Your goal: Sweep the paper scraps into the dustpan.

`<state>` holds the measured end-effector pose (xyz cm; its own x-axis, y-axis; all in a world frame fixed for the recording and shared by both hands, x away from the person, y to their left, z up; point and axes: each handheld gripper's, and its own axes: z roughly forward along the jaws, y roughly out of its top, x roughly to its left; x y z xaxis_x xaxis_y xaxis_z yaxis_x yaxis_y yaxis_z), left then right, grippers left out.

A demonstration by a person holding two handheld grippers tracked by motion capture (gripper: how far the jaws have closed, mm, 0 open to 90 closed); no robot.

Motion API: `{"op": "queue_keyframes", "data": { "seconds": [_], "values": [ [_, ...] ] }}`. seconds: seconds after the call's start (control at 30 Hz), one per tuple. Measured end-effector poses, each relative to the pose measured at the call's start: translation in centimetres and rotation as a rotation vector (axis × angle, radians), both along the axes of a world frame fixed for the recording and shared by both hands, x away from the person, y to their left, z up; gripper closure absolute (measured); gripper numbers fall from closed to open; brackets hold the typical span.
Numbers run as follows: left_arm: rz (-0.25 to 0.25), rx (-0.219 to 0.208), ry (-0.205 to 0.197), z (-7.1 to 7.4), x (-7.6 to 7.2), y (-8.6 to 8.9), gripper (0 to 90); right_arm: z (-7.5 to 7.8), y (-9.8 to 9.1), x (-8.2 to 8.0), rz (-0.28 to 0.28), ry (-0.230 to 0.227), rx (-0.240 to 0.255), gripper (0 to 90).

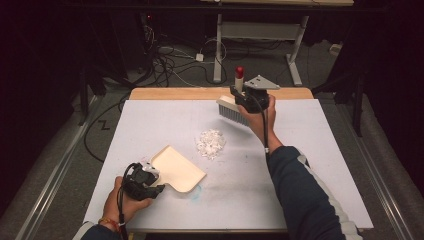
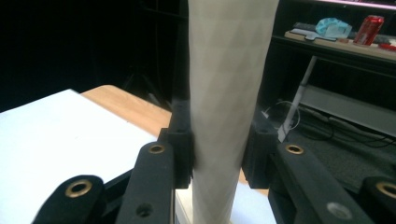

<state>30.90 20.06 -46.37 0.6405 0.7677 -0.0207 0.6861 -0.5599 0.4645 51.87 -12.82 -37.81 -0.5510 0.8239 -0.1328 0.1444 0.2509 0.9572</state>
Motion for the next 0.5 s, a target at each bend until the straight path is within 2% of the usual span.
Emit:
{"op": "queue_keyframes", "data": {
  "seconds": [0.13, 0.27, 0.33, 0.4, 0.5],
  "values": [
    [-0.011, 0.003, -0.004, 0.1, 0.2, 0.0, 63.8, -1.4, 2.2, 1.0, -0.009, 0.01, -0.026, 70.3],
    [-0.03, 0.013, -0.006, 0.0, 0.6, 0.0, 63.8, -2.0, 3.3, 0.9, 0.011, 0.029, -0.022, 70.4],
    [-0.044, 0.02, -0.004, 0.0, 0.9, -0.1, 63.8, -2.0, 3.8, 0.4, 0.055, 0.05, -0.043, 70.4],
    [-0.058, 0.032, -0.01, 0.1, 1.1, -0.2, 63.8, -2.0, 4.4, -0.3, 0.083, 0.042, -0.087, 70.3],
    [-0.06, 0.031, -0.004, 0.1, 1.2, -0.4, 63.8, -2.4, 4.8, -1.6, 0.114, 0.052, -0.103, 70.0]
  ]
}}
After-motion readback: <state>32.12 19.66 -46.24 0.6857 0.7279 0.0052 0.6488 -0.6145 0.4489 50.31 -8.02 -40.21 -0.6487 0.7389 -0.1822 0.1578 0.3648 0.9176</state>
